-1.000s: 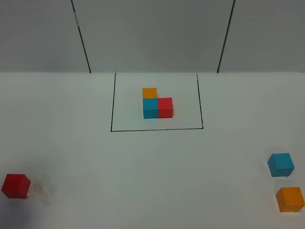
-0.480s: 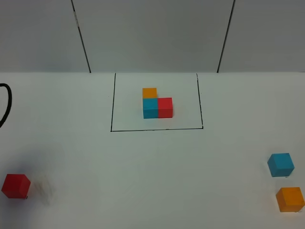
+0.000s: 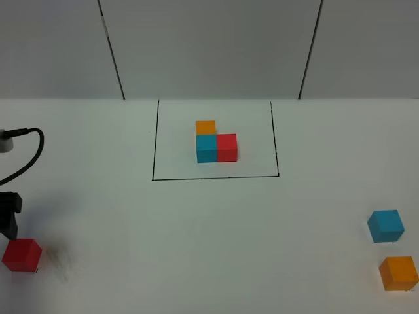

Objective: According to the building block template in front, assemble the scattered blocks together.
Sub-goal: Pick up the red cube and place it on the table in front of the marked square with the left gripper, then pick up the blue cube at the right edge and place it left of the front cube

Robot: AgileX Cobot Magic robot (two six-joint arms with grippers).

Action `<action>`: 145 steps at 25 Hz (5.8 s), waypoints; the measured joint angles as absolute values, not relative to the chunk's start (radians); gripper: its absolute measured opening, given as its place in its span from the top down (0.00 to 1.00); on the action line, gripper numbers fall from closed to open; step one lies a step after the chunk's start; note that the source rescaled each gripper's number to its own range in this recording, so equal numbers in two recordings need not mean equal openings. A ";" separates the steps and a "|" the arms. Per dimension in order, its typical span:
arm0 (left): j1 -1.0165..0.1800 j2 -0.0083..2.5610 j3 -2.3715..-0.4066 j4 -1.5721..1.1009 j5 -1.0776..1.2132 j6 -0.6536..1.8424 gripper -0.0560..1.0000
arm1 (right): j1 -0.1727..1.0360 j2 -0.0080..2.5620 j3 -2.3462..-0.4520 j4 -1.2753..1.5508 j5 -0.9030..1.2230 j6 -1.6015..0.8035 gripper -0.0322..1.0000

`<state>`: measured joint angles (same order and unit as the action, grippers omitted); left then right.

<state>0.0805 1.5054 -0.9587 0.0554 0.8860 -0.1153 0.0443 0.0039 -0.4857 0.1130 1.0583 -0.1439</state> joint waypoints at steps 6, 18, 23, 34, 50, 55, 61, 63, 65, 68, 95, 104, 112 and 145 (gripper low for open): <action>0.081 1.558 -0.897 0.055 0.770 -0.115 0.08 | 0.044 0.004 -0.486 0.113 1.058 -0.144 0.19; 0.081 1.561 -0.750 0.055 0.498 -0.115 0.10 | 0.044 0.004 -0.486 0.113 1.058 -0.144 0.19; 0.081 1.606 -0.750 0.055 0.488 -0.115 0.11 | 0.044 0.004 -0.486 0.113 1.058 -0.144 0.19; 0.081 1.736 -0.750 0.054 0.399 -0.115 0.13 | 0.044 0.004 -0.486 0.113 1.058 -0.144 0.19; 0.081 1.754 -0.750 0.051 0.378 -0.118 0.39 | 0.044 0.004 -0.486 0.113 1.058 -0.144 0.19; 0.081 1.754 -0.750 0.051 0.378 -0.118 0.47 | 0.044 0.004 -0.486 0.113 1.058 -0.144 0.19; 0.078 1.755 -0.779 0.051 0.434 -0.113 0.47 | 0.044 0.004 -0.486 0.113 1.058 -0.144 0.19; 0.060 1.748 -0.826 0.053 0.499 -0.077 0.47 | 0.044 0.004 -0.486 0.113 1.058 -0.144 0.19; 0.028 1.736 -0.904 0.053 0.580 -0.009 0.47 | 0.044 0.004 -0.486 0.113 1.058 -0.144 0.19; -0.048 1.719 -1.050 0.052 0.719 0.091 0.47 | 0.044 0.004 -0.486 0.113 1.058 -0.144 0.19; -0.796 2.212 -1.682 -0.064 0.884 0.713 0.47 | 0.044 0.004 -0.486 0.113 1.058 -0.144 0.19; -0.834 2.302 -1.684 -0.072 0.839 0.719 0.47 | 0.044 0.004 -0.486 0.113 1.058 -0.144 0.19; -0.834 2.301 -1.685 -0.061 0.826 0.719 0.47 | 0.044 0.004 -0.486 0.113 1.058 -0.144 0.19; -0.857 2.220 -1.814 0.085 0.960 0.595 0.13 | 0.044 0.004 -0.486 0.113 1.058 -0.144 0.19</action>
<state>-0.8573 2.2201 -1.8140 0.0855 0.9601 0.5952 0.0443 0.0039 -0.4857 0.1130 1.0583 -0.1439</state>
